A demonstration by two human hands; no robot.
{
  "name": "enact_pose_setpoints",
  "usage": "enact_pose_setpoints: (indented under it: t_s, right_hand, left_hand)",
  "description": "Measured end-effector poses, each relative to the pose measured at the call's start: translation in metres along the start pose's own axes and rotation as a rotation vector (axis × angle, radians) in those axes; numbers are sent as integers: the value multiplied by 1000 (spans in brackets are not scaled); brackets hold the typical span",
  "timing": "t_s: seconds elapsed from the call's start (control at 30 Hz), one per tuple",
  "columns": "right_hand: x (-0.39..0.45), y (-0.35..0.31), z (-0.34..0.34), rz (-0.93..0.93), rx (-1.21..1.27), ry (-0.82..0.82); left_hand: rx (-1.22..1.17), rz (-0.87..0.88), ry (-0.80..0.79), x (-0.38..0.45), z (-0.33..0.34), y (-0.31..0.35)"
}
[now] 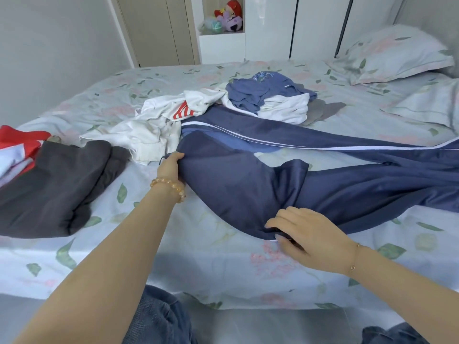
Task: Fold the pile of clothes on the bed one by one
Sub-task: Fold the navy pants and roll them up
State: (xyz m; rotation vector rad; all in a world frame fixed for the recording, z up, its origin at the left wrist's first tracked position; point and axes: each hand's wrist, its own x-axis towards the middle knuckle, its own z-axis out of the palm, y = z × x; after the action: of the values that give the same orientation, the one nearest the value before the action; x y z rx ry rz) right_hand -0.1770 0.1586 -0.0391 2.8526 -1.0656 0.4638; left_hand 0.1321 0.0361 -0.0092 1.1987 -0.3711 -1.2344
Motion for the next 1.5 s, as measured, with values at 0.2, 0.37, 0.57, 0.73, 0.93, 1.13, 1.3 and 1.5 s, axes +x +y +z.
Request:
enact_pose_setpoints:
  t_s: [0.2,0.37,0.57,0.73,0.93,1.13,1.3,1.5]
  right_hand:
    - [29,-1,14,25,-1,7]
    - [42,-5,29,-11,-49,111]
    - [30,-5,33,-83,-67,108]
    - [17,-14,29,-174,-83,154]
    - [-4,-2,21,-34,-153,103]
    - [-42,42,2,197,-299,53]
    - [-122,93,-16,481,-356,53]
    - [-188,132,-41,843,-287,269]
  left_hand:
    - [-192,284,177,-22,-68,42]
    - [-73,291,345,-45,-127,45]
    - [287,164,440,-59,-142,33]
    - [1289,435,639,-69,-123,24]
    - [1802,603,-94,-95,-48,-32]
    - [2008,563,-734,-115,32,-102]
    - [2020,678,-841,-120,79,-137]
    - [1831,819,-1069,-145,111,-163]
